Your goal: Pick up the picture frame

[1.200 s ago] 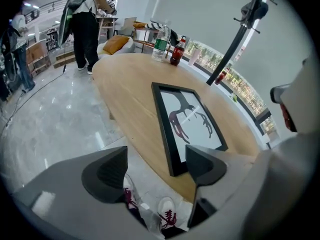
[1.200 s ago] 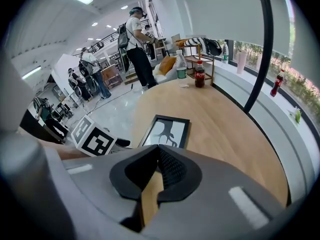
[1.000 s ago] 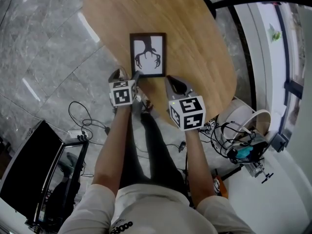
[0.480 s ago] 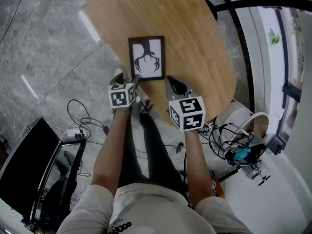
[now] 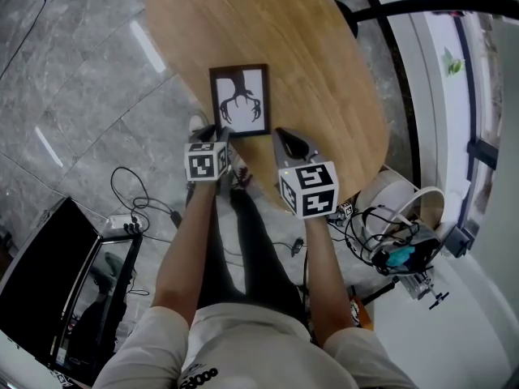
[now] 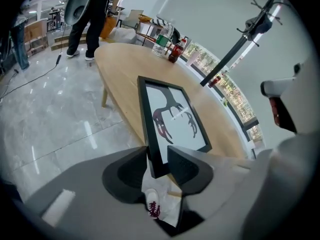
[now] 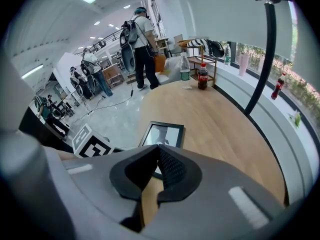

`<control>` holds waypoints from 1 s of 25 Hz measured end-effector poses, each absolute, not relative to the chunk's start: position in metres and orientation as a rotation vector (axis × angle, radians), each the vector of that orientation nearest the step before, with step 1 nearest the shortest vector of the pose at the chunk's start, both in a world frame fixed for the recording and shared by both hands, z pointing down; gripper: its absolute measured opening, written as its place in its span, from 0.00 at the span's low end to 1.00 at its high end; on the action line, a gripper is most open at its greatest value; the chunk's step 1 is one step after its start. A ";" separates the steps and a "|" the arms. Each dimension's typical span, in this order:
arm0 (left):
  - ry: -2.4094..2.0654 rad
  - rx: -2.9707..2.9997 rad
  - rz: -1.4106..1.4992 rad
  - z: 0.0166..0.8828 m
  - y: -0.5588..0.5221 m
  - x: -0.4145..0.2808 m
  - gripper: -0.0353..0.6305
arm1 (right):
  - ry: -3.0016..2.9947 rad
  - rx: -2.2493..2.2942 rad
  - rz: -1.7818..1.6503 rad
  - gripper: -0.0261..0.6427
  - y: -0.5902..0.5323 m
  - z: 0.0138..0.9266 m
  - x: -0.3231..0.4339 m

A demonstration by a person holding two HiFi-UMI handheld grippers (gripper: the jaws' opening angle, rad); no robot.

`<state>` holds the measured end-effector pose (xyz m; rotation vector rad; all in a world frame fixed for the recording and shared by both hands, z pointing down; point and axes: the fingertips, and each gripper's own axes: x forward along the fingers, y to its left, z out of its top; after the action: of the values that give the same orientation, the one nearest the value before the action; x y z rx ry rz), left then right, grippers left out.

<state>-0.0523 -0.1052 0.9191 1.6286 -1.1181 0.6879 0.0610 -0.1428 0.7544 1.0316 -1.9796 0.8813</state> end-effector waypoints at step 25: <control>-1.200 1.580 0.755 0.894 -0.093 -0.074 0.17 | -1.988 1.042 0.862 0.04 -0.138 0.726 0.063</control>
<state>-0.0737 -0.0931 0.8942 1.5800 -1.2005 0.7549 0.0634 -0.1378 0.7255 1.0420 -1.9884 0.8623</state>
